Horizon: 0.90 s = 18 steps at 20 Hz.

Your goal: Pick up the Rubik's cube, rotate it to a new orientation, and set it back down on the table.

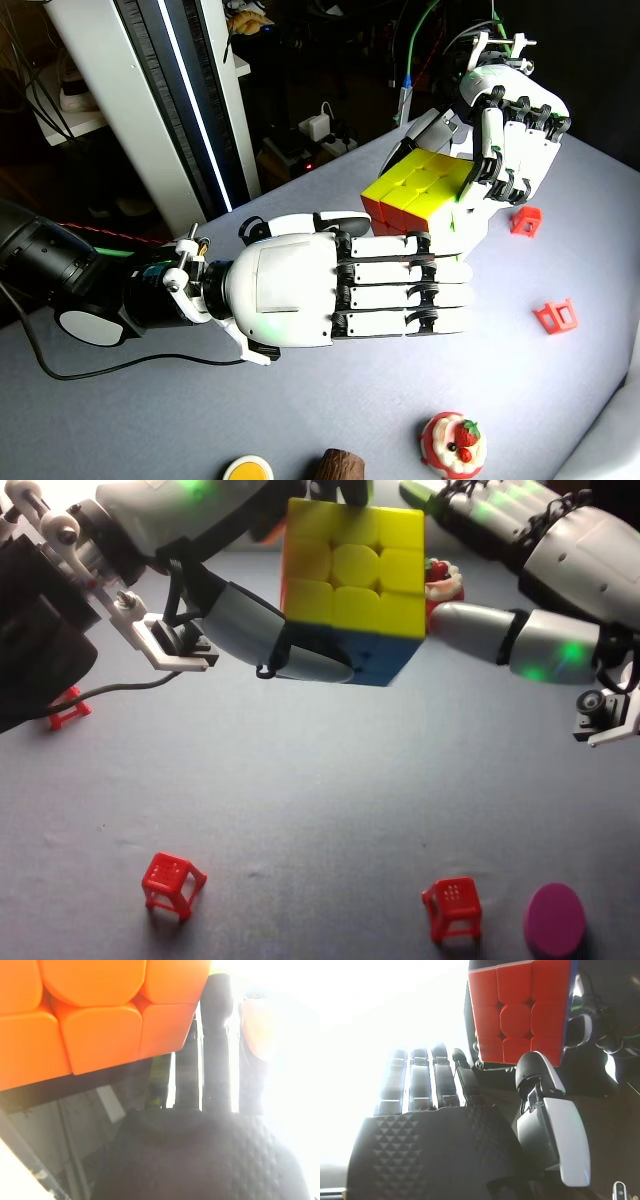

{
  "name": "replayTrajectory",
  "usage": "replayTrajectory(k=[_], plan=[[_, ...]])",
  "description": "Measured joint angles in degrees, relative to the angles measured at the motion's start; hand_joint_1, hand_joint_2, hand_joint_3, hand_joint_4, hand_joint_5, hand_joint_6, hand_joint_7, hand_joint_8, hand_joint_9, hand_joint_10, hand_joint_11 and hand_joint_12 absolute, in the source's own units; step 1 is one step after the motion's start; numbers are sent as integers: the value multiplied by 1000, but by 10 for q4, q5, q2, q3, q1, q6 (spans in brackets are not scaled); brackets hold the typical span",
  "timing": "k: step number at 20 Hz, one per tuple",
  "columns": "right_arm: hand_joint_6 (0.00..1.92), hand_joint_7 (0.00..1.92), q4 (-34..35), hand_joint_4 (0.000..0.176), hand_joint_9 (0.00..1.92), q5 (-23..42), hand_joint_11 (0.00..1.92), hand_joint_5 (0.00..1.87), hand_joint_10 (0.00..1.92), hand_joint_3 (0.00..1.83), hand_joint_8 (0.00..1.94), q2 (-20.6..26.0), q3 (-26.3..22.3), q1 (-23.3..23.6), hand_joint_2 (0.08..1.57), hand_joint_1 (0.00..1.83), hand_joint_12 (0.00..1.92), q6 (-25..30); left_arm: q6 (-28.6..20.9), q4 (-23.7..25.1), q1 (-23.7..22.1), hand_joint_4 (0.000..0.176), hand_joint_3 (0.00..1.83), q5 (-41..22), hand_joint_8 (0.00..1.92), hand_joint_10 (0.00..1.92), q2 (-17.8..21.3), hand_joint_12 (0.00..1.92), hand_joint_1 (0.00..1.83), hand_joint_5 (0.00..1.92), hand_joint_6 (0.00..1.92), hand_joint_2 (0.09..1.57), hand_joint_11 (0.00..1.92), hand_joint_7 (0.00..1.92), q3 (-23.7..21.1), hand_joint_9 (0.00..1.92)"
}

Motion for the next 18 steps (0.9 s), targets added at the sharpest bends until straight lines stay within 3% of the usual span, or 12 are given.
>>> replayTrajectory(k=[2,4,5,6,8,10,11,12,13,14,16,18], plan=[[46,14,-4,0,0,-1,0,106,0,3,6,0,0,0,1322,0,0,0,-1,0,0,0,1204,1,1896,1921,0,1921,1223,823,1556,690,1288,910,0,1204],[12,4,-4,0,0,-1,0,28,0,3,1,0,0,0,1322,0,0,0,-1,-1,0,0,1199,0,1920,1921,0,1921,1221,825,1537,695,1334,901,0,1255],[400,47,-6,0,0,-1,0,5,0,0,4,0,0,0,1340,0,0,0,-1,-1,0,0,1182,0,1921,1921,0,1921,1219,810,1553,709,1300,890,0,1223],[524,58,-9,0,0,-1,0,0,0,0,6,0,0,0,1344,0,0,0,-1,-1,0,0,1178,0,1921,1921,0,1921,1218,806,1556,712,1293,888,0,1216],[112,5,-10,0,0,-1,0,0,0,0,1,0,-5,1,1352,0,0,0,-2,-1,1,0,1158,0,1921,1921,0,1921,1222,813,1528,718,1330,879,0,1238],[372,48,-8,0,25,3,0,0,22,0,9,0,-11,1,1353,0,218,0,-2,0,1,0,1056,0,1921,1921,0,1921,1075,768,1739,794,1428,1167,0,1344],[178,9,-6,0,4,5,0,0,4,0,1,1,-16,1,1353,0,142,0,-2,-3,3,0,730,-3,1921,1921,0,1921,1413,899,1885,837,1445,1195,0,1369],[123,1,-7,0,0,8,0,0,0,0,0,2,-17,1,1352,0,70,0,-2,-6,4,0,556,-4,1921,1921,0,1921,1488,935,1914,896,1449,1201,0,1375],[212,0,-9,0,0,10,0,10,0,1,0,4,-23,2,1343,0,100,-1,-2,-5,4,0,1204,-4,1920,1921,0,1921,1266,838,1796,698,1426,1017,0,1332],[267,0,-13,0,0,15,0,1,0,0,0,8,-27,2,1341,0,107,0,0,-6,5,0,1368,-3,1921,1921,0,1921,1225,832,1779,641,1425,997,0,1322],[38,0,-23,0,31,27,0,0,156,1,0,11,-37,4,1352,0,482,0,0,-10,5,0,1441,-5,1834,1921,0,1921,1373,843,1643,553,1362,970,0,1129],[13,27,-34,0,1,28,0,18,672,0,12,17,-46,4,1348,0,1234,0,0,-12,5,0,1485,-9,1810,1910,0,1921,1411,865,1657,519,1297,981,0,1086]])
